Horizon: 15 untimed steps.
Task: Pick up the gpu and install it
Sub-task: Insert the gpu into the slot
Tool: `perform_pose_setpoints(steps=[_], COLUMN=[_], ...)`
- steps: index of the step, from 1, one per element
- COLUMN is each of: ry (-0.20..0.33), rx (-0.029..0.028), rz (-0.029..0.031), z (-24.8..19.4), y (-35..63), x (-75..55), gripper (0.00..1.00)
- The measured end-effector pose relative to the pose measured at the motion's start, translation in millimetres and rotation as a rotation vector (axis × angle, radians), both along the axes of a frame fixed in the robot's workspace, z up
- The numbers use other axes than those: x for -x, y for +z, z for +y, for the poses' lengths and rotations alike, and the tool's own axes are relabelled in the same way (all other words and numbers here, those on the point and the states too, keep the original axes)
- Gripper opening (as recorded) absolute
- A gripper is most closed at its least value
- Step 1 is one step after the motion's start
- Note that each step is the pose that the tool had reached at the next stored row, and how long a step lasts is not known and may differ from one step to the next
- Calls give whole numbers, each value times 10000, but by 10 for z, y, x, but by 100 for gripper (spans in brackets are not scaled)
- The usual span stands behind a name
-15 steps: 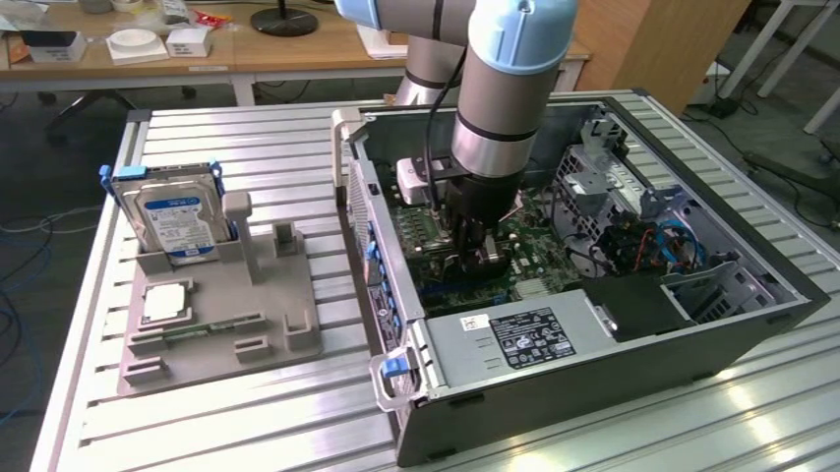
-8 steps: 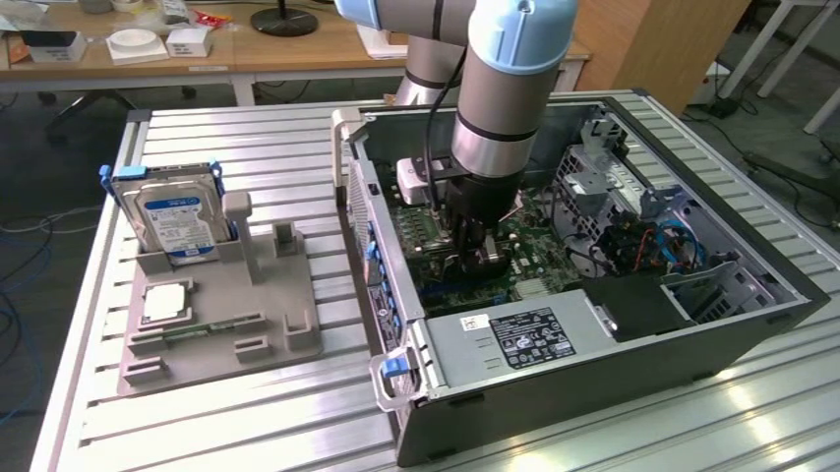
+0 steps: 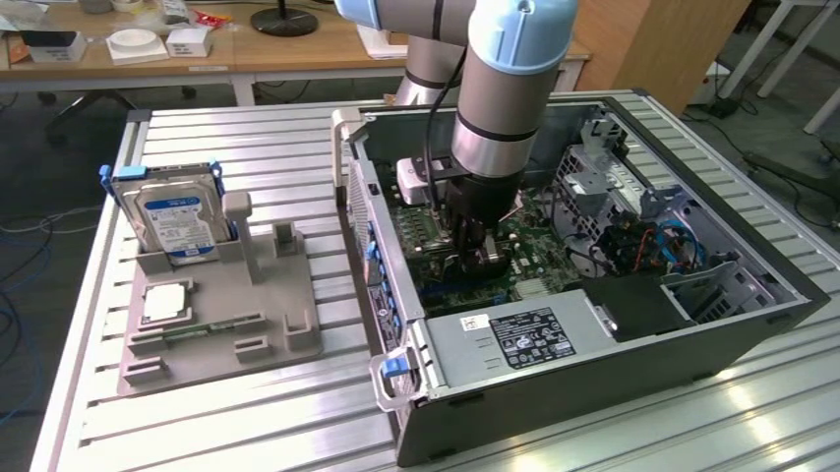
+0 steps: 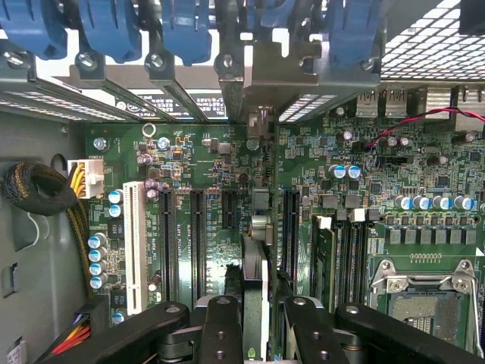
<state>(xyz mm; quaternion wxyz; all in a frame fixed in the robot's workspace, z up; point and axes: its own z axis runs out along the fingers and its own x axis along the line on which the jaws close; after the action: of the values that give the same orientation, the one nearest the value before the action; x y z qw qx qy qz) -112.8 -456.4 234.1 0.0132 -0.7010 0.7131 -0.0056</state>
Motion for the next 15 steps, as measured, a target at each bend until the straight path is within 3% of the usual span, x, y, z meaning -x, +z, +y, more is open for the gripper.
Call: perform_pose_setpoints(steps=[15], ry=[0], rx=[-12], rz=[-8], z=[1], y=[16], x=[6], gripper=[26])
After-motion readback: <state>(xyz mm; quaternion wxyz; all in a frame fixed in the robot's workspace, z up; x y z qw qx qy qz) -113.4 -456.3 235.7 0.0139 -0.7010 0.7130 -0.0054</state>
